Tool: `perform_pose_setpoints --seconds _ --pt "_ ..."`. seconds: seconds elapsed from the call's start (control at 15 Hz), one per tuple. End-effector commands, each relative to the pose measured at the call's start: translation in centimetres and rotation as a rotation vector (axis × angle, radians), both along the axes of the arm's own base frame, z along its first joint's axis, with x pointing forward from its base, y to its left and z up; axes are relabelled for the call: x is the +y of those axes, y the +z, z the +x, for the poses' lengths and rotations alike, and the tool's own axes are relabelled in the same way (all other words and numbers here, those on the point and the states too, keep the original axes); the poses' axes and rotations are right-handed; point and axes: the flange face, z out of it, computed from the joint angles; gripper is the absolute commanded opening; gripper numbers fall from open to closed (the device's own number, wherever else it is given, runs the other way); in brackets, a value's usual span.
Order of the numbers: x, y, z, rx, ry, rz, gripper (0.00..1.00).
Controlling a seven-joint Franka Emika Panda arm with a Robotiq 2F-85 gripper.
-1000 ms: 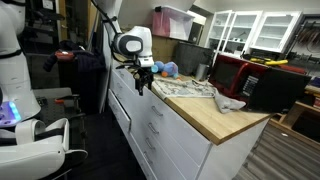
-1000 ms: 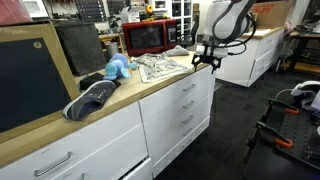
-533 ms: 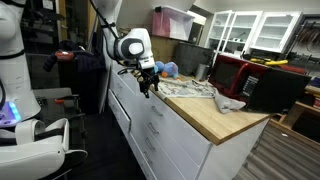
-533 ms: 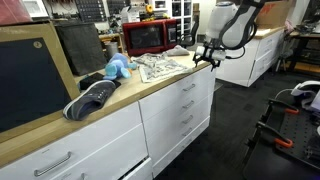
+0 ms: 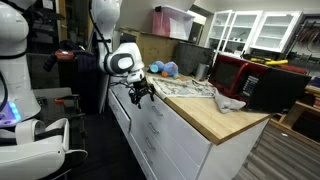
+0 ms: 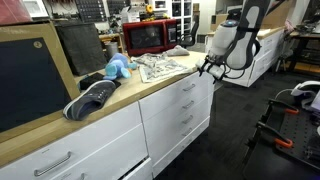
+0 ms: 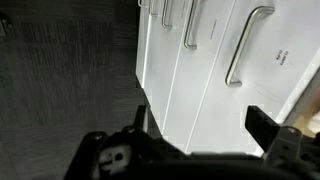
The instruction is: Pull open the top drawer
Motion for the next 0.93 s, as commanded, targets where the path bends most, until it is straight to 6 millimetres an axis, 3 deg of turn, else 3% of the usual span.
perform_pose_setpoints --seconds 0.0,0.53,0.87 --pt "1.1 -2.0 -0.9 -0.029 -0.109 0.06 1.0" --pt "1.5 -4.9 1.5 -0.119 -0.161 0.085 1.0" --pt "1.9 -4.4 6.3 -0.168 -0.107 0.047 1.0"
